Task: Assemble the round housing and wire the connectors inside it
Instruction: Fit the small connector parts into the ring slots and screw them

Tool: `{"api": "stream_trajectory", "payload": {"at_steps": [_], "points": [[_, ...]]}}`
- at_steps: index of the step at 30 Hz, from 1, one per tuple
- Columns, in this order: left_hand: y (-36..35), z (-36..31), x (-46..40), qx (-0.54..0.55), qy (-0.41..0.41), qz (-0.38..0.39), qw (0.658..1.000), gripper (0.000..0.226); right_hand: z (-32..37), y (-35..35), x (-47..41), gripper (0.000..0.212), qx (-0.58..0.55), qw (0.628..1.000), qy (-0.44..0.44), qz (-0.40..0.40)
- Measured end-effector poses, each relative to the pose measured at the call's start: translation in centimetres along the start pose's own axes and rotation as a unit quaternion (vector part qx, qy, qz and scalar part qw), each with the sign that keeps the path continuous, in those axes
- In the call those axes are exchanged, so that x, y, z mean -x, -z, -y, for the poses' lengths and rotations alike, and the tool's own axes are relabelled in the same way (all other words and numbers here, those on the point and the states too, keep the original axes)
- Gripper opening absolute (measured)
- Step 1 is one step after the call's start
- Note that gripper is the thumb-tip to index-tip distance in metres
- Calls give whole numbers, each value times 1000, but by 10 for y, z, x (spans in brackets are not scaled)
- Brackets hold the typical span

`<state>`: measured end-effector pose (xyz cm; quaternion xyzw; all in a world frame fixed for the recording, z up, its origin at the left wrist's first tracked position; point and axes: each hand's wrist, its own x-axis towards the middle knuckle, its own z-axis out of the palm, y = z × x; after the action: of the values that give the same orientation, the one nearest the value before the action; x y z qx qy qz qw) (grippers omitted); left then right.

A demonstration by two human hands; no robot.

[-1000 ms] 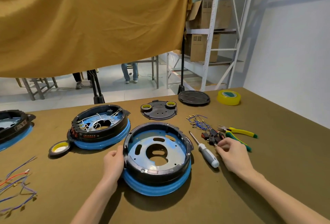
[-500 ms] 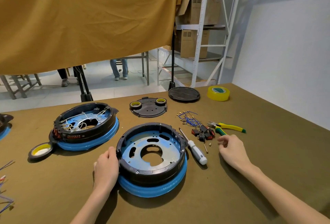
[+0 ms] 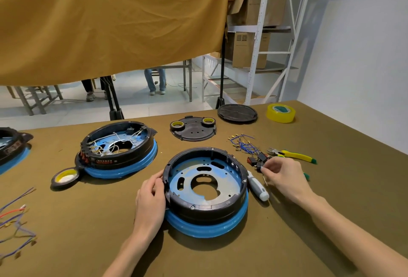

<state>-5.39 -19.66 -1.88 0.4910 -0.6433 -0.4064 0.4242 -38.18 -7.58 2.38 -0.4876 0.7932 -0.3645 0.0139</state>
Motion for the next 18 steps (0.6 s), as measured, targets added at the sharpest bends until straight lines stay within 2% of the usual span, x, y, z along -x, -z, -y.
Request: {"api": "stream_trajectory", "payload": {"at_steps": [2,5,9,15,18], "points": [[-2,-2,2,15,-1,13,1000,32,28,-3,-4,7,-36,999,39,2],[0,-2,2,49,-6,-2,999,23,68,-12,-15,10,-1,993,113,14],[10,3,-3,67,-9,-9,998,16,102,-17,-30,4,4,987,161,-17],[7,6,-7,76,-5,-14,997,15,165,-57,-26,5,-19,949,265,170],[8,9,-7,82,-7,-4,997,15,188,-77,-28,9,-6,936,294,195]]}}
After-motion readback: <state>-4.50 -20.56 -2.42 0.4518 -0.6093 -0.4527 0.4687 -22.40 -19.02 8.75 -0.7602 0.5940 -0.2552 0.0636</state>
